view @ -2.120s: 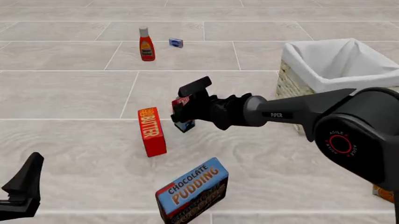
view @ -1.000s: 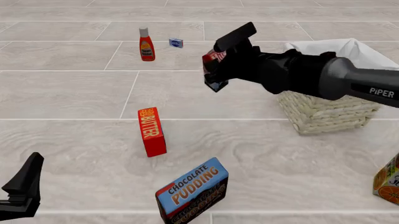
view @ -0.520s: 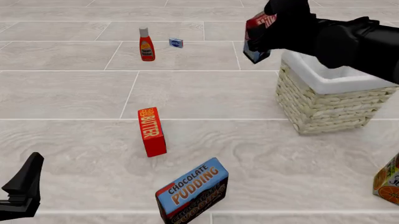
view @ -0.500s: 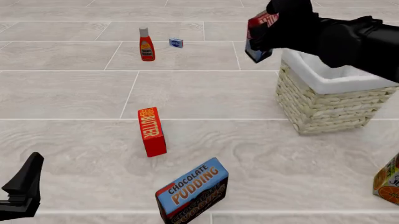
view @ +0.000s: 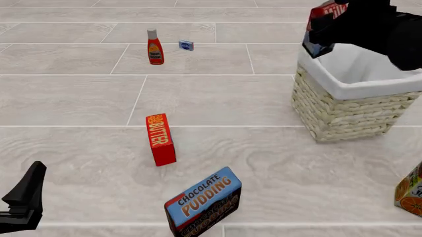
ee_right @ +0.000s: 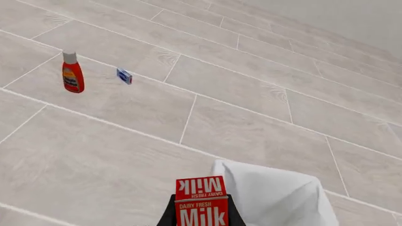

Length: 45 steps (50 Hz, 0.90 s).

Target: Pick the milk and place it in the basket.

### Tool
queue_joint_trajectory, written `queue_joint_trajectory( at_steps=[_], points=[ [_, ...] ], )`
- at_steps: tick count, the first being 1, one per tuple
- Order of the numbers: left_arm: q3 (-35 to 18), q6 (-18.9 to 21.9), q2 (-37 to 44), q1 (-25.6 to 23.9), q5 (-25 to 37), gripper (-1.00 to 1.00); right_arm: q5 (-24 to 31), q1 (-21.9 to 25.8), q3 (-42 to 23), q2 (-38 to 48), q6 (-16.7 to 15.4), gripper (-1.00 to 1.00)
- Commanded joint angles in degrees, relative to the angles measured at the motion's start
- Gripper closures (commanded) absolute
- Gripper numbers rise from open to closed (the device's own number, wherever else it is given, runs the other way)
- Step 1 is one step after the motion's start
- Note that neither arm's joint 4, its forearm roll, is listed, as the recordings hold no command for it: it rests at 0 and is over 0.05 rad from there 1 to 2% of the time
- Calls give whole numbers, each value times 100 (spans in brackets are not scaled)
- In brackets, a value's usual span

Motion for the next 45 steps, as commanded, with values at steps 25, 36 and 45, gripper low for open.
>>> queue_joint_trajectory(
  at_steps=[25,36,45],
  points=[
    [0,0,1,-1,0,-100,-204,-1237,154,-116,49,100],
    [0,0,-1,1,0,-100,-52,-1315,-132,323,24,100],
    [0,-1,0,1,0,-100,46,-1435,-438,730,-16,100]
  ],
)
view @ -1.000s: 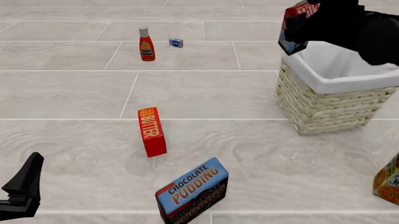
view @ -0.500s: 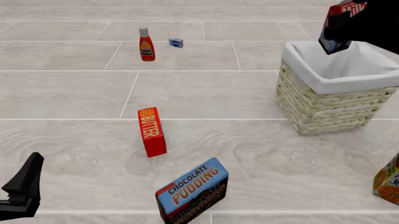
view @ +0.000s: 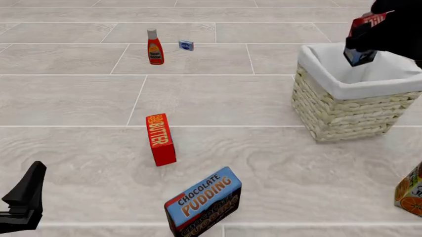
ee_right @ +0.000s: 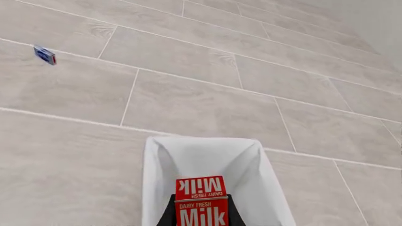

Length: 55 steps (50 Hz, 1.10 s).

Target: Pick the milk and place it in the basket.

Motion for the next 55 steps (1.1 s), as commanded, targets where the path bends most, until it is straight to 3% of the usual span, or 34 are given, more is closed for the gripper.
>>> queue_joint_trajectory(
  at_steps=[1,55],
  points=[
    [0,-1,0,1,0,-100,70,-136,-385,326,89,100],
    [0,-1,0,0,0,-100,-13,-232,-733,1519,378,100]
  ],
)
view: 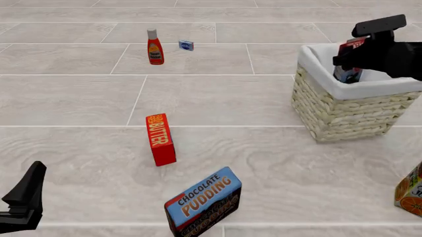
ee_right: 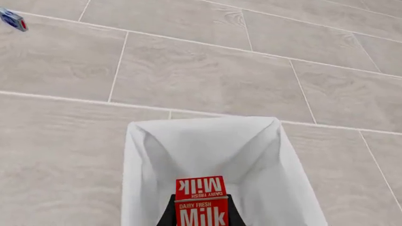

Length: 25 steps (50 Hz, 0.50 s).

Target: Pick the milk and place it in the basket.

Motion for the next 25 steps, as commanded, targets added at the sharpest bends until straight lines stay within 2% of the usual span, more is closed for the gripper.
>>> queue_joint_trajectory(
  at_steps=[1,14,15,25],
  points=[
    [0,-1,0,0,0,-100,-61,-41,-150,105,163,100],
    [0,1,-2,1,0,-100,-47,-34,-179,139,185,100],
    [0,0,1,-1,0,-100,-47,-32,-176,136,187,-100],
    [0,-1,0,0,0,-100,-47,-35,-165,125,187,-100]
  ],
)
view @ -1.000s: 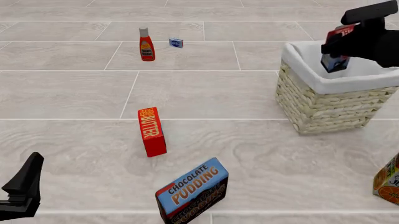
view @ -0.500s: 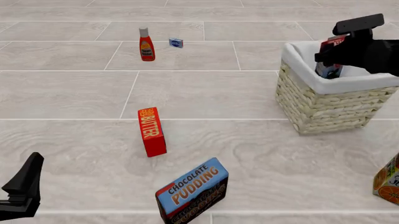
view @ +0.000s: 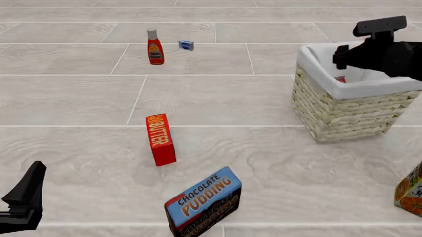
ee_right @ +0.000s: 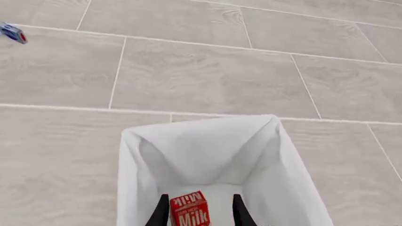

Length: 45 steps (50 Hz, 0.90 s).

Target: Pick the milk and place it in the basket.

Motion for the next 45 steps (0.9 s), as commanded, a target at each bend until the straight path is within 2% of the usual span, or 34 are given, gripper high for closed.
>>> queue_joint_trajectory(
  at_steps=[1,45],
  points=[
    [0,-1,1,0,0,-100,-14,-8,-39,-22,49,-100],
    [0,0,1,0,0,-100,18,32,228,-623,0,-100]
  ],
)
